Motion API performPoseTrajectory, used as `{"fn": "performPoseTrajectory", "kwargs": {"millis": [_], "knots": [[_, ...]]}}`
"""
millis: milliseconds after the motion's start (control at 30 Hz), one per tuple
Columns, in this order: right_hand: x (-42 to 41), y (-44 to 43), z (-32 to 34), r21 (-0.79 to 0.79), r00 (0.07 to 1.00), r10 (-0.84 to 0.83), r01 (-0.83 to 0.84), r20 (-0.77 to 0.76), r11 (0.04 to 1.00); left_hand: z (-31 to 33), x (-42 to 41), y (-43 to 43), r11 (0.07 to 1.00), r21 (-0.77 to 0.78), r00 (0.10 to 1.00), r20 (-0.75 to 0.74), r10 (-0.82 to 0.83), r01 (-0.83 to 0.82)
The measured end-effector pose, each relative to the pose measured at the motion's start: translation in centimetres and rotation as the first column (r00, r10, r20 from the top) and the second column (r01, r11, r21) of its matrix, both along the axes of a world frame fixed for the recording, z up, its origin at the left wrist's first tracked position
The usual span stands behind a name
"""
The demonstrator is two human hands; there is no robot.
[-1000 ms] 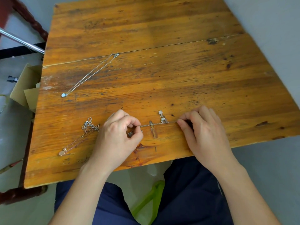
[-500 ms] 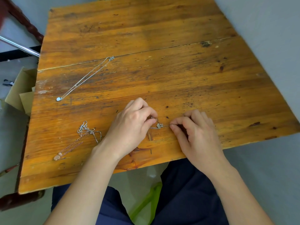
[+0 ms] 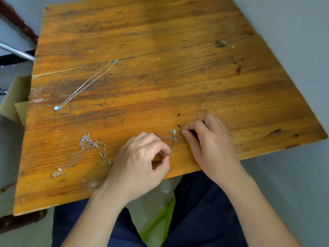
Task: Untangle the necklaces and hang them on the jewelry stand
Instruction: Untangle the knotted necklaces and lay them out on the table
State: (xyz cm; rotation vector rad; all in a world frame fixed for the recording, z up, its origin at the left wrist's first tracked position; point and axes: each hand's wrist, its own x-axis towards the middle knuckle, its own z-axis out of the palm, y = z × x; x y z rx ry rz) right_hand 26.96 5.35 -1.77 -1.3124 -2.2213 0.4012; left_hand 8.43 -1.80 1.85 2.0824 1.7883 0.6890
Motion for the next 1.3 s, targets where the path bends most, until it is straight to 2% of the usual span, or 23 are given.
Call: {"fn": "performPoseTrajectory", "kwargs": {"millis": [167,333,533,633,700,867,1033,1200,1300], "knots": [[1.0,0.3,0.1,-0.025,0.997,0.056,-0.057,-0.046,0.998,-0.2,0.2,-0.1,0.998,-0.011,0.998,0.031,-0.056,0.057],[2.0,0.1,0.2,-0.047,0.993,0.073,-0.078,-0.097,0.996,-0.3,0.0,1.3,0.997,0.034,0.991,0.12,0.066,-0.071],[2.4,-0.6,0.2,-0.034,0.99,0.041,-0.046,-0.138,0.998,-0.1,-0.4,3.2,0.999,-0.044,0.997,-0.076,0.004,-0.007],[2.1,-0.6,0.7,-0.031,0.987,0.031,-0.036,-0.158,0.999,-0.1,-0.4,3.2,0.999,-0.043,0.997,-0.078,0.012,-0.015],[1.5,-0.3,1.1,-0.029,0.99,0.067,-0.071,-0.124,0.997,-0.2,-0.5,3.0,0.999,-0.032,0.998,-0.053,0.036,-0.037],[0.6,1.2,1.4,-0.066,0.969,0.215,-0.208,0.122,0.976,-0.3,-0.4,2.6,0.995,-0.042,0.996,-0.017,0.084,-0.085],[0.6,1.5,1.5,-0.072,0.973,0.228,-0.225,0.031,0.972,-0.3,-0.6,2.6,0.994,-0.042,0.994,-0.008,0.105,-0.105],[1.6,0.3,1.5,0.005,0.977,0.18,-0.18,-0.114,0.984,-0.3,-0.6,2.6,0.994,-0.037,0.995,-0.009,0.099,-0.1],[2.9,-0.7,1.2,0.009,0.975,0.204,-0.204,-0.09,0.979,-0.5,-0.7,2.6,0.995,-0.032,0.995,-0.016,0.094,-0.095]]}}
